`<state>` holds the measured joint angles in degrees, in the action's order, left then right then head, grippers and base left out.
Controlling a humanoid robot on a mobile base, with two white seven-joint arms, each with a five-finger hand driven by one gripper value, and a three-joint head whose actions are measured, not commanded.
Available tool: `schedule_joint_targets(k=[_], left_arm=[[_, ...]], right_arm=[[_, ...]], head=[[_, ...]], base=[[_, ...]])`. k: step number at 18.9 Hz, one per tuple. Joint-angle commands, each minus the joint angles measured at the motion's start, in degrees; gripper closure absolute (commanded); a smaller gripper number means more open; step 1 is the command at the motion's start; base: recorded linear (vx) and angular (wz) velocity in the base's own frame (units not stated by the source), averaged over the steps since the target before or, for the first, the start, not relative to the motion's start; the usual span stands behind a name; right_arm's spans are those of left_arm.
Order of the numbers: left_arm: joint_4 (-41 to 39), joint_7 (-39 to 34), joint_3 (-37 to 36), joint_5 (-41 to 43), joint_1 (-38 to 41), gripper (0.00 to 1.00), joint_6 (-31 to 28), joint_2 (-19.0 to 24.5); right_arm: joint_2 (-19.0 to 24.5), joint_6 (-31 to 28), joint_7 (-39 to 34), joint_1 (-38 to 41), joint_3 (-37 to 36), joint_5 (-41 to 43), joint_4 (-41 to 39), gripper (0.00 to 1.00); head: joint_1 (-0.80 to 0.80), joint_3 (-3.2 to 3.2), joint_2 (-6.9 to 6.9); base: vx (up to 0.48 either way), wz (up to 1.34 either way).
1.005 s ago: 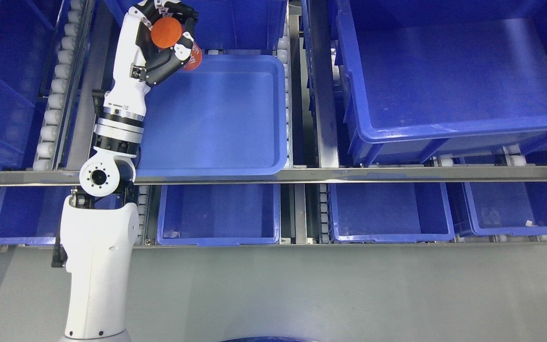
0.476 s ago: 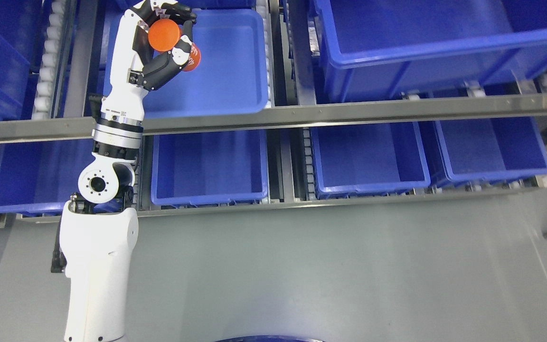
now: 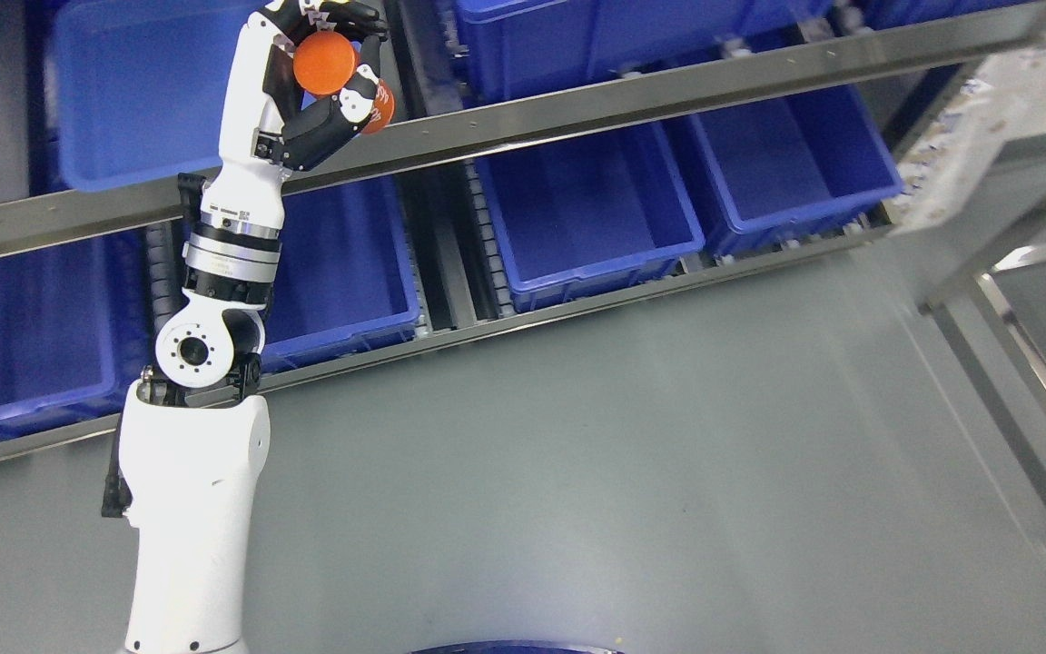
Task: Grab orange capacitor from left shelf to right desk
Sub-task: 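Hold the capacitor in the left hand while turning toward the steel table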
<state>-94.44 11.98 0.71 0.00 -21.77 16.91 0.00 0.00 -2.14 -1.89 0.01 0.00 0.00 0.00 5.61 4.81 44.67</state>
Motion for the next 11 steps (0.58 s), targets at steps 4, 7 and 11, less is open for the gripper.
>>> schedule_joint_targets(k=[4, 7, 11], left_arm=[[-0.21, -0.11, -1.15, 0.09, -0.64, 0.97, -0.21, 1.00], [-0.13, -0.11, -1.76, -0.09, -0.64, 0.97, -0.47, 1.00], [-0.04, -0.20, -3.52, -0.26, -0.64, 0.96, -0.56, 1.00]], right_arm=[[-1.00, 0.03, 0.05, 0.78, -0.62, 0.00, -1.93, 0.00], [-1.00, 0.03, 0.05, 0.78, -0.62, 0.00, -1.93, 0.00], [-1.00, 0.03, 0.05, 0.78, -0.62, 0.00, -1.93, 0.00]], head=[[0.00, 0.00, 0.00], [0.00, 0.00, 0.00], [0.00, 0.00, 0.02]], base=[[-0.090, -0.88], [0.004, -0.77], [0.079, -0.66]])
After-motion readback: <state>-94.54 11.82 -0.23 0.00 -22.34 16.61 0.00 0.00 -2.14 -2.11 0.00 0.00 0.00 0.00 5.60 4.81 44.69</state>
